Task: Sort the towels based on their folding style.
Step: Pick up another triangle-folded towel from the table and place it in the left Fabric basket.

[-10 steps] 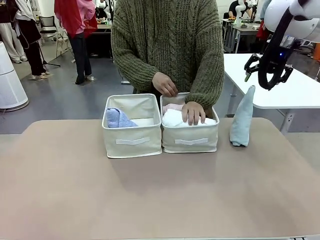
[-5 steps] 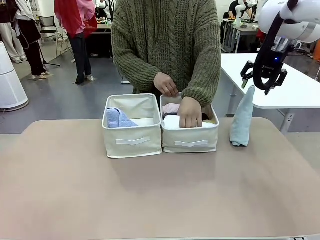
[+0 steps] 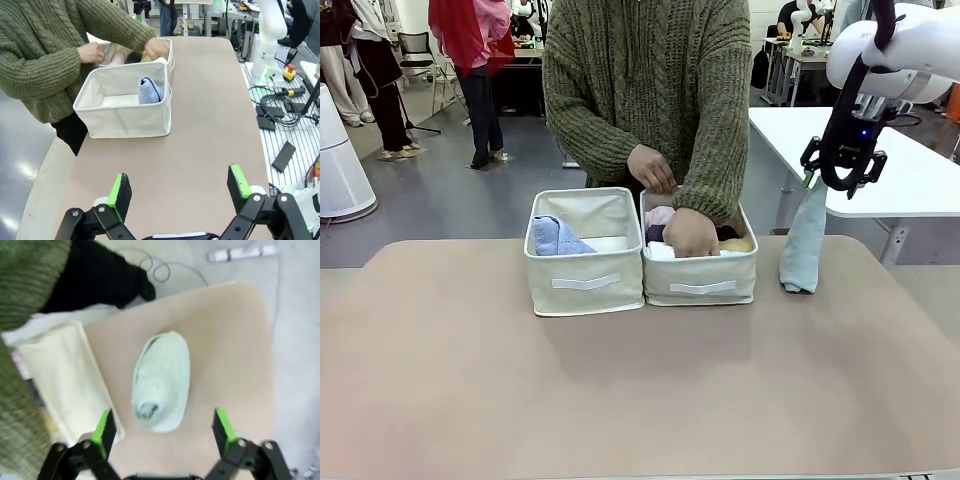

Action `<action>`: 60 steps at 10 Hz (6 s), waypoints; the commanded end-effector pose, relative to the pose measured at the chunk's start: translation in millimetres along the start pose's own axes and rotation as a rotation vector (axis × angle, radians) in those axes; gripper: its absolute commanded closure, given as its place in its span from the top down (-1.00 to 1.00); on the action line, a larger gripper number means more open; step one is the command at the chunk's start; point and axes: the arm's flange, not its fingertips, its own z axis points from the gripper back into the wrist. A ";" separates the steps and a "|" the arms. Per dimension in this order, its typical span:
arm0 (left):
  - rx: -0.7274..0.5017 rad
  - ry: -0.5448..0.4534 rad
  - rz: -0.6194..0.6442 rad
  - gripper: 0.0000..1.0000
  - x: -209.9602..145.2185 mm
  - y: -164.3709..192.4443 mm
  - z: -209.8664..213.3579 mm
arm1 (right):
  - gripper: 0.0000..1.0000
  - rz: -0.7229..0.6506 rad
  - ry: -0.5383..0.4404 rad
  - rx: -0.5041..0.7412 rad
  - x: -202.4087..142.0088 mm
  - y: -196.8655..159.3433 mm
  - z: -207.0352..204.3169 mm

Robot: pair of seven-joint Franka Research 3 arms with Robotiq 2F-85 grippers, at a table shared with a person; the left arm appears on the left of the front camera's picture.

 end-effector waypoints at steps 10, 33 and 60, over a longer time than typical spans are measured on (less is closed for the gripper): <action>0.006 -0.016 -0.013 1.00 0.7 -0.8 1.4 | -1.00 0.067 -0.070 -0.045 12.6 21.9 -8.9; 0.006 -0.016 -0.013 1.00 0.7 -0.8 1.4 | -0.70 0.810 -0.122 -0.287 -228.9 148.8 258.7; 0.006 -0.016 -0.013 1.00 0.7 -0.8 1.4 | -0.70 1.962 -0.389 0.241 -215.0 462.5 121.4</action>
